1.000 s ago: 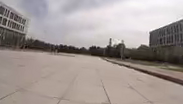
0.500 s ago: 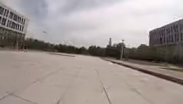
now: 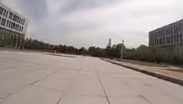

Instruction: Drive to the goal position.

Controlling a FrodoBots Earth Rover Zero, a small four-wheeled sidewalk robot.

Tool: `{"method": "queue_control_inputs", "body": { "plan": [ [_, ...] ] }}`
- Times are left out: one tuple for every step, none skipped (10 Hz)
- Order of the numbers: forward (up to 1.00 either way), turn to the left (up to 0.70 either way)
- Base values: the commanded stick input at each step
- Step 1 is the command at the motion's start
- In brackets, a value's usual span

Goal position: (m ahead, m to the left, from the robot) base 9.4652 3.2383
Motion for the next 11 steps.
{"method": "queue_control_inputs", "body": {
  "plan": [
    [0.5, 0.0],
    [0.5, 0.0],
    [0.5, 0.0],
    [0.5, 0.0],
    [0.5, 0.0],
    [0.5, 0.0],
    [0.5, 0.0],
    [0.5, 0.0],
    [0.5, 0.0],
    [0.5, 0.0],
    [0.5, 0.0]
  ]
}}
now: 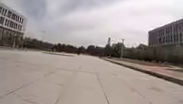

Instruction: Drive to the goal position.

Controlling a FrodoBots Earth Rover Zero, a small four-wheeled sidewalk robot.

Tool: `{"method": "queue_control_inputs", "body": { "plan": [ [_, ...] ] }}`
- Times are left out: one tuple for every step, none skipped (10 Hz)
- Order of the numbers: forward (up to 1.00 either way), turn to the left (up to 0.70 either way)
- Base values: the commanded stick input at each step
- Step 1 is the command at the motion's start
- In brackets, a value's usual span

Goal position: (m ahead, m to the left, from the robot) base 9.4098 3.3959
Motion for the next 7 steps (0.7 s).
{"method": "queue_control_inputs", "body": {
  "plan": [
    [0.5, 0.0],
    [0.5, 0.0],
    [0.5, 0.0],
    [0.5, 0.0],
    [0.5, 0.0],
    [0.5, 0.0],
    [0.5, 0.0]
  ]
}}
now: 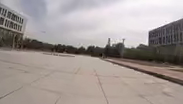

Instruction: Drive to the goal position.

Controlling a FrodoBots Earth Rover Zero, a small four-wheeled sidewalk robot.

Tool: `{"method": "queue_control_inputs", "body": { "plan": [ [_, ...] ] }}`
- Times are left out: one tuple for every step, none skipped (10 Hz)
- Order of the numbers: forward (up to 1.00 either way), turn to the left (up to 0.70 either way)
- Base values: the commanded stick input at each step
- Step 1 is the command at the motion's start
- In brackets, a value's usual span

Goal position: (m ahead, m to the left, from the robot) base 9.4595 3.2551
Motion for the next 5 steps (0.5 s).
{"method": "queue_control_inputs", "body": {
  "plan": [
    [0.5, 0.0],
    [0.5, 0.0],
    [0.5, 0.0],
    [0.5, 0.0],
    [0.5, 0.17]
  ]
}}
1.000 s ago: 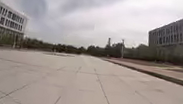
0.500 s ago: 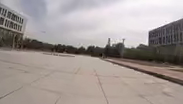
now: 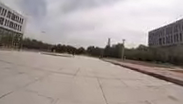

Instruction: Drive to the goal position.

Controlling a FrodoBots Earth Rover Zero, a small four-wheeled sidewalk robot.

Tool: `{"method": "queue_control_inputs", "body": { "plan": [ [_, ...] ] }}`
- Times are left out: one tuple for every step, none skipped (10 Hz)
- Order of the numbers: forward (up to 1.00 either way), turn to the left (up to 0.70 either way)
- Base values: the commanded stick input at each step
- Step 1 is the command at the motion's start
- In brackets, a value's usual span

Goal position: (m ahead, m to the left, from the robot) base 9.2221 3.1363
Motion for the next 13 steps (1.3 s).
{"method": "queue_control_inputs", "body": {
  "plan": [
    [0.5, 0.37],
    [0.5, 0.5],
    [0.5, 0.5],
    [0.5, 0.27],
    [0.5, 0.0],
    [0.5, 0.0],
    [0.5, 0.0],
    [0.5, 0.0],
    [0.5, 0.0],
    [0.5, 0.0],
    [0.5, 0.0],
    [0.5, 0.0],
    [0.5, 0.0]
  ]
}}
